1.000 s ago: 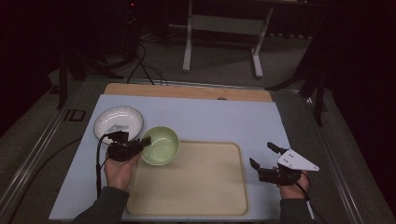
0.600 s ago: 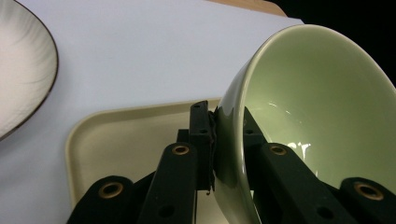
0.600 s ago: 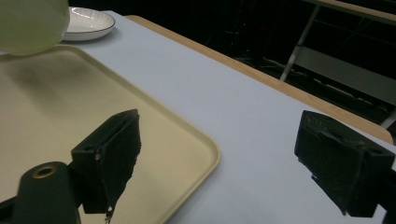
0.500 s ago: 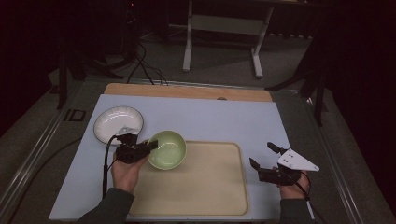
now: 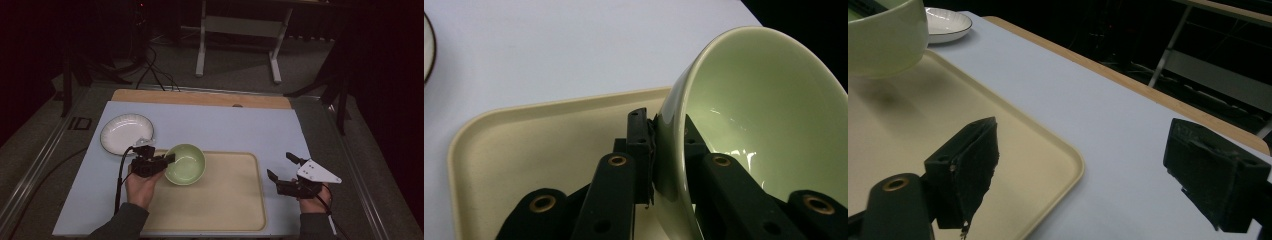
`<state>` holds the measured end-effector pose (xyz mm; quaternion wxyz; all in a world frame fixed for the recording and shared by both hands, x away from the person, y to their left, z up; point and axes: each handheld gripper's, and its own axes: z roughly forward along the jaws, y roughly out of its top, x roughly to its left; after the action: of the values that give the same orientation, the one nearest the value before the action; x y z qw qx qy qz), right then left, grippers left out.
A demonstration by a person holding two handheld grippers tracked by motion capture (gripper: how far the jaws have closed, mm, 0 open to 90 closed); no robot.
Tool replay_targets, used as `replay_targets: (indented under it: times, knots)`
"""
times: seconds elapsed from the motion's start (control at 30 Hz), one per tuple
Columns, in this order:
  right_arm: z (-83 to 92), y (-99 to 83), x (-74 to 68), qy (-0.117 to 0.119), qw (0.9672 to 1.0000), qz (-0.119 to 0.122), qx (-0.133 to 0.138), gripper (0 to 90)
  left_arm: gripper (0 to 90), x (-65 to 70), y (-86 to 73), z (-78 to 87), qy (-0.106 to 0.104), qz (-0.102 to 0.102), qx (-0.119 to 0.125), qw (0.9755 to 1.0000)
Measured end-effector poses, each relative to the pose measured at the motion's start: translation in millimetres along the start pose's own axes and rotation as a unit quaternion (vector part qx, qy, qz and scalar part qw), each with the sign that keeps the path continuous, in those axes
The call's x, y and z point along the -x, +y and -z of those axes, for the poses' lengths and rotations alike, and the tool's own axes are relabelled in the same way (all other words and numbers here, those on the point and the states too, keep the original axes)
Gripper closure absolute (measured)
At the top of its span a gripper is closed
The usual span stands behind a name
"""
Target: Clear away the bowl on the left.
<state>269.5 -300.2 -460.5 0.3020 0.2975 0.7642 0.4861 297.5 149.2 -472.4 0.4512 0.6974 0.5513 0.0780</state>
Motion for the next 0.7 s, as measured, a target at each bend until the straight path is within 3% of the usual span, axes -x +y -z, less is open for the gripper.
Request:
replay_targets:
  times: [0.7]
  knots:
    - [-0.3,0.0,-0.1,0.001,1.0,0.001,-0.001,13.9,82.5,11.2,-7.8,-17.3,-0.004,-0.013,-0.026,0.9996]
